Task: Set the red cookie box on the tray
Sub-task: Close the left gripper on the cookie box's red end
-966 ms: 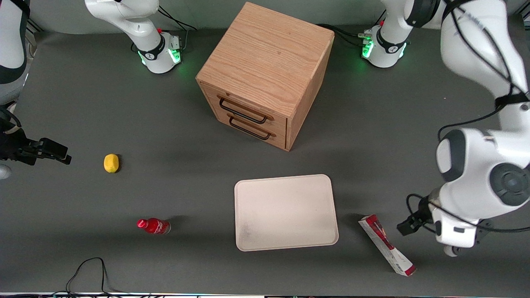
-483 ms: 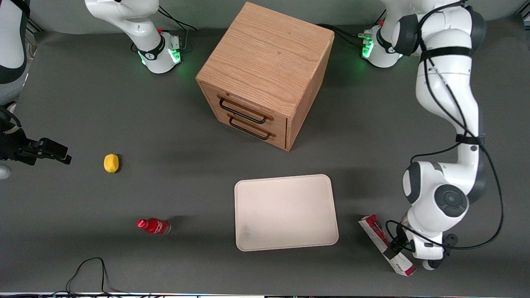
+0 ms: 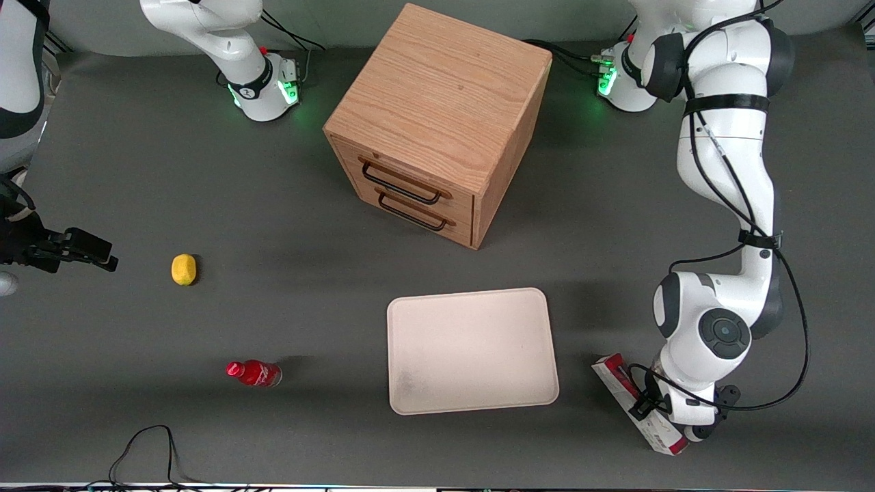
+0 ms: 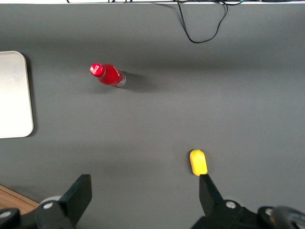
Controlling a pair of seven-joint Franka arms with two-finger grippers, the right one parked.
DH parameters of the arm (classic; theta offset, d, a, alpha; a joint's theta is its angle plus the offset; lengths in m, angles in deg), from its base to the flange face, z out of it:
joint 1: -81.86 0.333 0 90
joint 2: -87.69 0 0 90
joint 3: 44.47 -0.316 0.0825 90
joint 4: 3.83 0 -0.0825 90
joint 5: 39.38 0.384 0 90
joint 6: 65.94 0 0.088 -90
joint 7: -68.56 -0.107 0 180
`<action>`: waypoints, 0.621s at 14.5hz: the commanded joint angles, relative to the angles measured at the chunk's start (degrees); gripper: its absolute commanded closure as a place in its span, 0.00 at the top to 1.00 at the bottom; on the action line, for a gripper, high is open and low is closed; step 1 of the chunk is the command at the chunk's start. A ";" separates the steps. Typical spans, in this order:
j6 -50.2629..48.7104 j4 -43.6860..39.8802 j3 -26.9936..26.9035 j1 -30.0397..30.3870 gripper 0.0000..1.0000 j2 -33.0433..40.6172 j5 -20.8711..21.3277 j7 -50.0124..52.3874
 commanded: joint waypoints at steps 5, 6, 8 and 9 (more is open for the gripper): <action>-4.65 0.07 -1.64 -1.32 0.00 3.30 0.19 -2.67; -8.25 -0.98 -2.69 -1.41 0.00 4.79 0.10 -5.83; -16.76 -3.52 -3.05 -1.32 0.00 7.78 -0.16 -10.85; -21.16 -4.84 -2.96 -1.32 0.00 9.28 -0.16 -12.09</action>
